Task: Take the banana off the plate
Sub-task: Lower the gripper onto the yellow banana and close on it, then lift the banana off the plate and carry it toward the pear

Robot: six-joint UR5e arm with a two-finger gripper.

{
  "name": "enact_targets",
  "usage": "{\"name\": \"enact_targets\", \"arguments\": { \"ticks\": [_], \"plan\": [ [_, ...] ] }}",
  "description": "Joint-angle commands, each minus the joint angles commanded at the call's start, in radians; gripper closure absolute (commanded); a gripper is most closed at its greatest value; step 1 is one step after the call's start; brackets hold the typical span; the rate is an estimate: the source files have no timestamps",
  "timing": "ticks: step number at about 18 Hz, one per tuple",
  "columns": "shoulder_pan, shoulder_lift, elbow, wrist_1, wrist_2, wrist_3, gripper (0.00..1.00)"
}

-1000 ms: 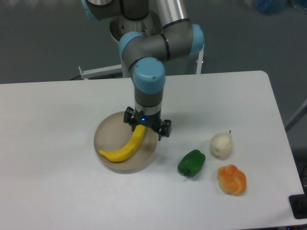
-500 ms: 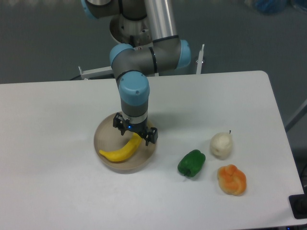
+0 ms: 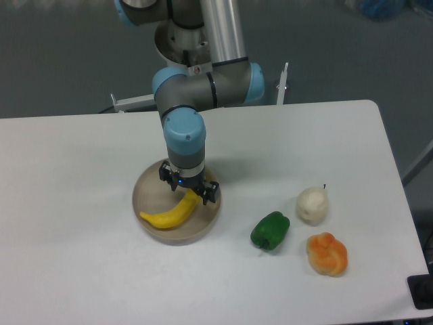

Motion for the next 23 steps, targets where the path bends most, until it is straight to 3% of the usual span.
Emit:
{"name": "enact_targets", "arguments": {
  "ticks": [10, 16, 20, 23],
  "plan": [
    [0.002, -0.011, 0.009, 0.002, 0.000, 0.003, 0.79],
    [0.014, 0.037, 0.078, -0.011, 0.003, 0.049, 0.82],
    [0.081, 0.096, 0.109, -0.021, 0.002, 0.158, 0.82],
    [0.142, 0.104, 0.147, -0.020, -0.005, 0.238, 0.81]
  ]
}}
